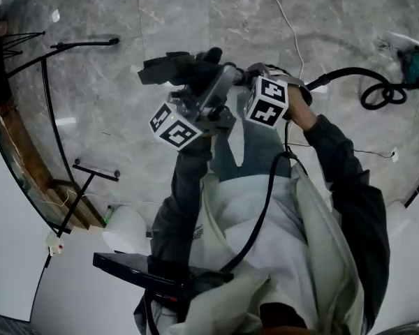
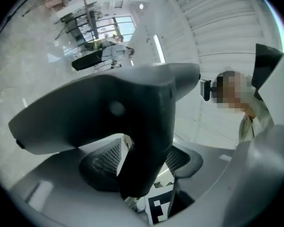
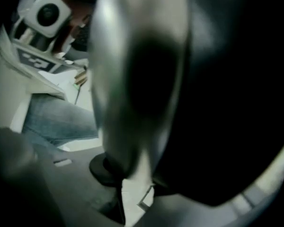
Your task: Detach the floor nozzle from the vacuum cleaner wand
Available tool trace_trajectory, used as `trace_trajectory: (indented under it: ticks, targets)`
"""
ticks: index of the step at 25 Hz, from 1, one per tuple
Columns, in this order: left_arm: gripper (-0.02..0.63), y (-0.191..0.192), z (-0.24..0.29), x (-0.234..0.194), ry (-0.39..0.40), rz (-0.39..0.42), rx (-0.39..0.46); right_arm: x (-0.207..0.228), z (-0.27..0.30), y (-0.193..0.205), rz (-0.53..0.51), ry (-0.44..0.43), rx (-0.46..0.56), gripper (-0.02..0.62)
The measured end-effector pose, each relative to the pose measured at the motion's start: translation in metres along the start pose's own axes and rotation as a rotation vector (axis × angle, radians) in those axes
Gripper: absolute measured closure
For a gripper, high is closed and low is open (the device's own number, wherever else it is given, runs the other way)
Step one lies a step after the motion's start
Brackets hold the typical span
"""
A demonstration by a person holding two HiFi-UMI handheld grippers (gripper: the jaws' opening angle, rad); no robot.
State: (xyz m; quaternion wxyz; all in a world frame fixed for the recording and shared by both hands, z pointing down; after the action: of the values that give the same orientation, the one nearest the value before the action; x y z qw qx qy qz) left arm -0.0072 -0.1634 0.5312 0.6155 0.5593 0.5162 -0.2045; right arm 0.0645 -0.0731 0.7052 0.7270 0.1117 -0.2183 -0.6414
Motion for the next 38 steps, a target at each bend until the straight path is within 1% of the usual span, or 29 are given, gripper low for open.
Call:
trace_trajectory:
  ticks: [3, 4, 6, 7, 8, 10, 11, 12, 13, 14, 15, 17, 18, 19, 20, 21, 22, 23, 24, 25, 27, 28, 29, 30, 31, 32, 33, 36, 38]
  targets:
    - [0.311, -0.013, 0.008, 0.078, 0.142, 0.000, 0.043, -0.046, -0.058, -0.011, -0.071, -0.107, 0.053, 0.466]
    - [0.286, -0.015, 0.009, 0.100, 0.179, -0.002, 0.057, -0.063, -0.076, -0.012, -0.084, -0.129, 0.064, 0.466]
    - [0.293, -0.019, 0.011, 0.137, 0.226, 0.014, 0.075, -0.085, -0.112, -0.018, -0.080, -0.158, 0.095, 0.466]
    - [0.343, -0.021, 0.011, 0.152, 0.240, 0.029, 0.081, -0.093, -0.128, -0.021, -0.074, -0.179, 0.114, 0.466]
    - [0.435, -0.023, 0.011, 0.166, 0.251, 0.048, 0.085, -0.100, -0.143, -0.025, -0.071, -0.207, 0.136, 0.466]
    - [0.445, -0.027, 0.010, 0.192, 0.266, 0.090, 0.091, -0.109, -0.168, -0.032, -0.070, -0.261, 0.198, 0.465]
    - [0.446, -0.029, 0.009, 0.204, 0.271, 0.113, 0.095, -0.111, -0.176, -0.035, -0.064, -0.263, 0.242, 0.466]
    - [0.446, -0.031, 0.008, 0.215, 0.274, 0.136, 0.101, -0.111, -0.182, -0.039, -0.052, -0.234, 0.295, 0.466]
    - [0.447, -0.034, 0.007, 0.226, 0.273, 0.161, 0.109, -0.110, -0.186, -0.044, -0.036, -0.173, 0.351, 0.466]
    - [0.448, -0.038, 0.004, 0.235, 0.269, 0.186, 0.121, -0.108, -0.189, -0.049, -0.023, -0.084, 0.403, 0.468]
    - [0.446, -0.042, 0.000, 0.243, 0.260, 0.213, 0.137, -0.104, -0.192, -0.056, -0.019, 0.021, 0.444, 0.469]
    - [0.442, -0.053, -0.010, 0.252, 0.226, 0.267, 0.177, -0.094, -0.196, -0.073, -0.029, 0.241, 0.500, 0.469]
    - [0.440, -0.059, -0.015, 0.255, 0.210, 0.286, 0.194, -0.089, -0.198, -0.082, -0.029, 0.334, 0.530, 0.477]
    - [0.439, -0.065, -0.020, 0.257, 0.196, 0.298, 0.203, -0.087, -0.199, -0.090, -0.021, 0.402, 0.564, 0.477]
    - [0.437, -0.071, -0.026, 0.258, 0.186, 0.308, 0.206, -0.088, -0.199, -0.099, -0.010, 0.435, 0.601, 0.477]
    - [0.435, -0.077, -0.032, 0.259, 0.180, 0.320, 0.202, -0.093, -0.199, -0.107, -0.003, 0.429, 0.637, 0.493]
    - [0.434, -0.083, -0.037, 0.261, 0.181, 0.332, 0.191, -0.100, -0.197, -0.117, -0.002, 0.389, 0.669, 0.550]
    - [0.434, -0.089, -0.043, 0.263, 0.192, 0.344, 0.174, -0.110, -0.195, -0.127, -0.007, 0.318, 0.693, 0.555]
    - [0.436, -0.095, -0.049, 0.265, 0.216, 0.353, 0.150, -0.124, -0.193, -0.136, -0.014, 0.215, 0.705, 0.555]
    - [0.445, -0.100, -0.055, 0.269, 0.257, 0.359, 0.122, -0.139, -0.193, -0.144, -0.018, 0.087, 0.704, 0.555]
    - [0.463, -0.110, -0.065, 0.278, 0.384, 0.346, 0.066, -0.167, -0.199, -0.154, -0.005, -0.178, 0.674, 0.555]
    - [0.444, -0.114, -0.068, 0.284, 0.453, 0.327, 0.053, -0.179, -0.205, -0.157, 0.006, -0.283, 0.655, 0.555]
    - [0.431, -0.118, -0.071, 0.291, 0.516, 0.308, 0.052, -0.188, -0.211, -0.159, 0.016, -0.367, 0.639, 0.555]
    - [0.433, -0.121, -0.072, 0.298, 0.563, 0.292, 0.060, -0.195, -0.218, -0.159, 0.024, -0.431, 0.625, 0.555]
    - [0.433, -0.123, -0.072, 0.303, 0.585, 0.277, 0.077, -0.200, -0.223, -0.160, 0.033, -0.474, 0.614, 0.555]
    - [0.435, -0.125, -0.071, 0.305, 0.579, 0.263, 0.098, -0.203, -0.226, -0.160, 0.043, -0.492, 0.605, 0.555]
    - [0.442, -0.127, -0.070, 0.302, 0.546, 0.248, 0.121, -0.203, -0.226, -0.161, 0.056, -0.484, 0.595, 0.556]
    - [0.474, -0.133, -0.072, 0.273, 0.353, 0.224, 0.168, -0.200, -0.208, -0.163, 0.111, -0.384, 0.553, 0.555]
    - [0.486, -0.134, -0.080, 0.257, 0.264, 0.220, 0.165, -0.201, -0.195, -0.164, 0.143, -0.307, 0.531, 0.555]
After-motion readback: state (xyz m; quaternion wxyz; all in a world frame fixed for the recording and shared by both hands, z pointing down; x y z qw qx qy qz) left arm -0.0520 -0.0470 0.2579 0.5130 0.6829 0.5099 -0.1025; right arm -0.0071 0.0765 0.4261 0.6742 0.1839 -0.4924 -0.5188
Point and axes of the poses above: the fingertips, and each gripper's own axes: z forward along the fingers, x to its right, y out of its underside, the point moved 1 cm from there along -z, backward along the fingers, and after that the axes turned 9 degrees about x, right-handed, at the moved point
